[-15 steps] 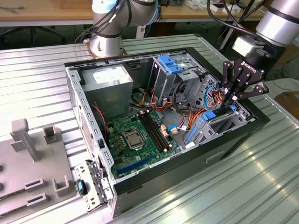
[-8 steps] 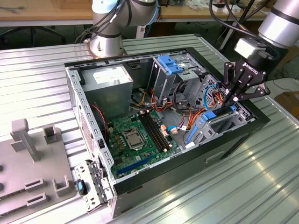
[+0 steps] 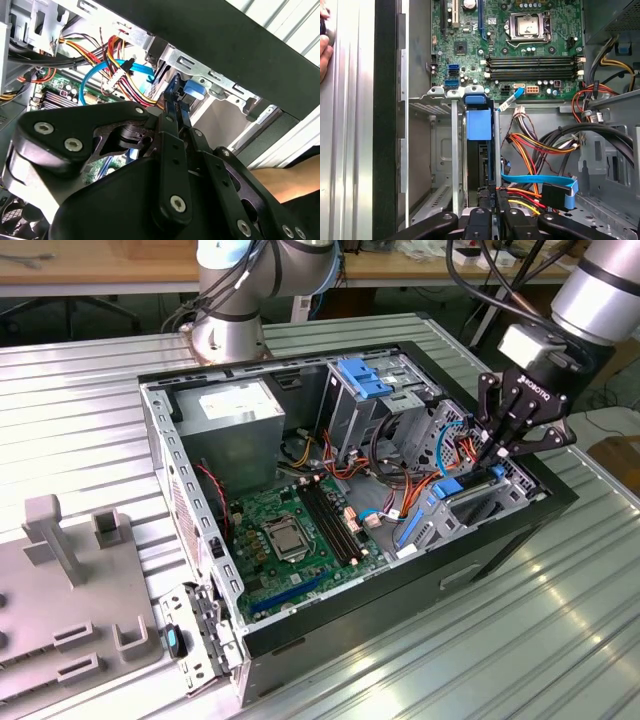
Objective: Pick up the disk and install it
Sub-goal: 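Insert the first disk wire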
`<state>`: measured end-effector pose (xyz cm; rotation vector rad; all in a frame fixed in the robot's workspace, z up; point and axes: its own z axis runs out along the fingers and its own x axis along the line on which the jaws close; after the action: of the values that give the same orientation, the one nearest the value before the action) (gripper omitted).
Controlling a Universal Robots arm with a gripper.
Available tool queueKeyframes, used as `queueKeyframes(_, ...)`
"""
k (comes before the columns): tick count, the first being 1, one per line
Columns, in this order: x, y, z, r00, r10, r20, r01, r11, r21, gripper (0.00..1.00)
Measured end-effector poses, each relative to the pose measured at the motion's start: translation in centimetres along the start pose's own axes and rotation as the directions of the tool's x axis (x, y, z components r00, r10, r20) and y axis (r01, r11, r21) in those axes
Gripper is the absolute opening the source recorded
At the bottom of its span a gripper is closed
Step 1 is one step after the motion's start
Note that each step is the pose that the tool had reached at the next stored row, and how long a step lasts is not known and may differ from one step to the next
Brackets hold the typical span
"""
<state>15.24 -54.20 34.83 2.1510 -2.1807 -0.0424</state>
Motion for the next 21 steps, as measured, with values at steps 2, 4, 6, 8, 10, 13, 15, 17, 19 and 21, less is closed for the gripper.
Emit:
queueKeyframes(2,0.00,0.00,0.00,1.0000,0.000,0.0000,0.000,1.0000,0.0001,0.16)
queueKeyframes(4,0.00,0.01,0.00,1.0000,0.000,0.0001,0.000,1.0000,0.0001,0.16)
queueKeyframes(6,0.00,0.01,0.00,1.0000,0.000,0.0001,0.000,1.0000,0.0001,0.16)
queueKeyframes(8,0.06,0.01,-0.01,1.0000,0.000,-0.0001,0.000,1.0000,0.0001,0.16)
queueKeyframes(10,0.21,0.01,0.00,1.0000,0.000,0.0001,0.000,1.0000,0.0001,0.16)
queueKeyframes(13,0.29,0.06,0.01,1.0000,0.000,0.0003,0.000,1.0000,0.0001,0.16)
queueKeyframes(15,0.30,0.12,0.02,1.0000,0.000,0.0003,0.000,1.0000,0.0001,0.16)
queueKeyframes(17,0.30,0.12,0.02,1.0000,0.000,0.0002,0.000,1.0000,0.0001,0.16)
queueKeyframes(19,0.33,0.12,0.01,1.0000,0.001,0.0002,-0.001,1.0000,0.0001,0.16)
queueKeyframes(21,0.38,0.12,0.02,1.0000,0.004,0.0006,-0.004,1.0000,-0.0004,0.16)
